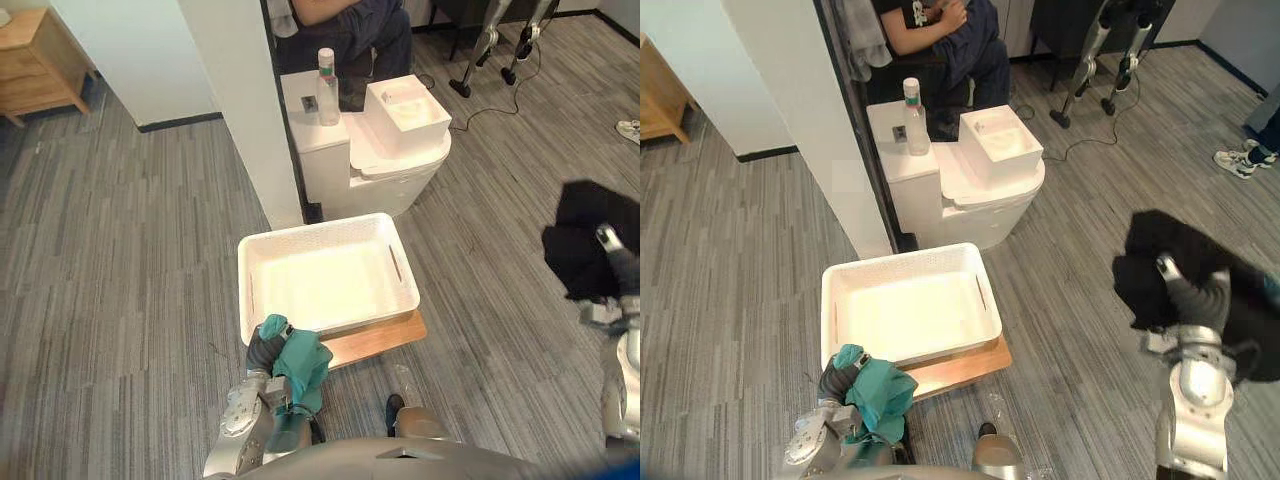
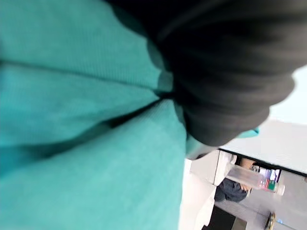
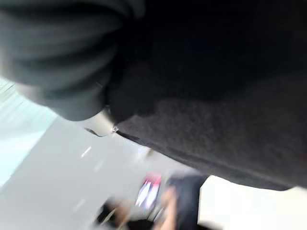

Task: Tidy the bed and pick cloth on bed and put in laundry

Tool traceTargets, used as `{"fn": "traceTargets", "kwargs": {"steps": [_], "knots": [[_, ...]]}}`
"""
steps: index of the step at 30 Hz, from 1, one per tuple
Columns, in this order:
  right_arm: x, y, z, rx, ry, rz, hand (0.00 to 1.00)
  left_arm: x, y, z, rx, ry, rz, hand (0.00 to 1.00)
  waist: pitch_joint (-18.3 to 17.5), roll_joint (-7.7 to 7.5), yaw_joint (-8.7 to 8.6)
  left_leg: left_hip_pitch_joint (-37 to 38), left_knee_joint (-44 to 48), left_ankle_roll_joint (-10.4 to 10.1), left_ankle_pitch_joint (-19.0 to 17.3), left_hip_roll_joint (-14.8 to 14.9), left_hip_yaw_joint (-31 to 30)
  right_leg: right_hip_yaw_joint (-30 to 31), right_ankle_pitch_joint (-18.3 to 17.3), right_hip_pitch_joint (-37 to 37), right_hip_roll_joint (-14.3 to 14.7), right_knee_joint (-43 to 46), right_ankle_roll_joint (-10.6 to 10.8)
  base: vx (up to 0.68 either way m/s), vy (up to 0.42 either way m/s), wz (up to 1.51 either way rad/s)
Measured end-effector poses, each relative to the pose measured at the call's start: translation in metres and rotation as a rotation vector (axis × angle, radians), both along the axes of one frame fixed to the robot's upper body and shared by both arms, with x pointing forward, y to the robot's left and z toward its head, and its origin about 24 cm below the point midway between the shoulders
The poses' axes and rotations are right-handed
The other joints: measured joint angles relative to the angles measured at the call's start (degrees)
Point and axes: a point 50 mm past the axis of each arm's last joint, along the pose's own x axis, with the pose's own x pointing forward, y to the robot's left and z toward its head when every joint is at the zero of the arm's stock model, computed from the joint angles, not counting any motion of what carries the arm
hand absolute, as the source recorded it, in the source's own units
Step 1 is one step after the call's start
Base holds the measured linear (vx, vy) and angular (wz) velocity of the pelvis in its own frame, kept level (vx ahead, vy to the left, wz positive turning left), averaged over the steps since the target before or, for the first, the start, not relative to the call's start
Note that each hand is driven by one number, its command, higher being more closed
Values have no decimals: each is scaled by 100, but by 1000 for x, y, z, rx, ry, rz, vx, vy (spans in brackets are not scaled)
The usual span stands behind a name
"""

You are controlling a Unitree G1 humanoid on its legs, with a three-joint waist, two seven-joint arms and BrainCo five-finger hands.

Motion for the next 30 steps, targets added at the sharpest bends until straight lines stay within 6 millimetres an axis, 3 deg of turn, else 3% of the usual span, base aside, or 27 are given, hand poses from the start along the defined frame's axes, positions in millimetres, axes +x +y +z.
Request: {"fn": "traceTargets", "kwargs": {"steps": [6,10,16,19,30], "knots": [[25,68,30,-30,-113,383,100,7,-2,3,-12,-31,36,100,-11,15,143,2,-115,63,182,-39,-207,-245,13,111,-1,-74,1,15,-9,20],[37,98,39,6,-113,518,100,11,-2,1,-6,-16,65,100,-61,32,283,99,-272,60,260,-70,-256,-304,12,196,-4,-122,1,17,11,10],[48,137,41,59,-80,639,100,12,0,0,0,-7,93,100,-115,40,340,202,-450,58,385,-105,-392,-464,11,288,-7,-130,2,9,9,12],[50,157,35,78,-26,694,100,14,-2,1,-2,-6,104,100,-133,56,391,190,-455,67,399,-110,-409,-479,11,284,-10,-130,2,-21,20,4],[67,215,-18,65,267,767,100,15,-5,-2,-7,24,125,100,-171,194,461,-60,-462,93,535,-129,-580,-643,35,112,-13,-103,-14,-12,19,8]]}}
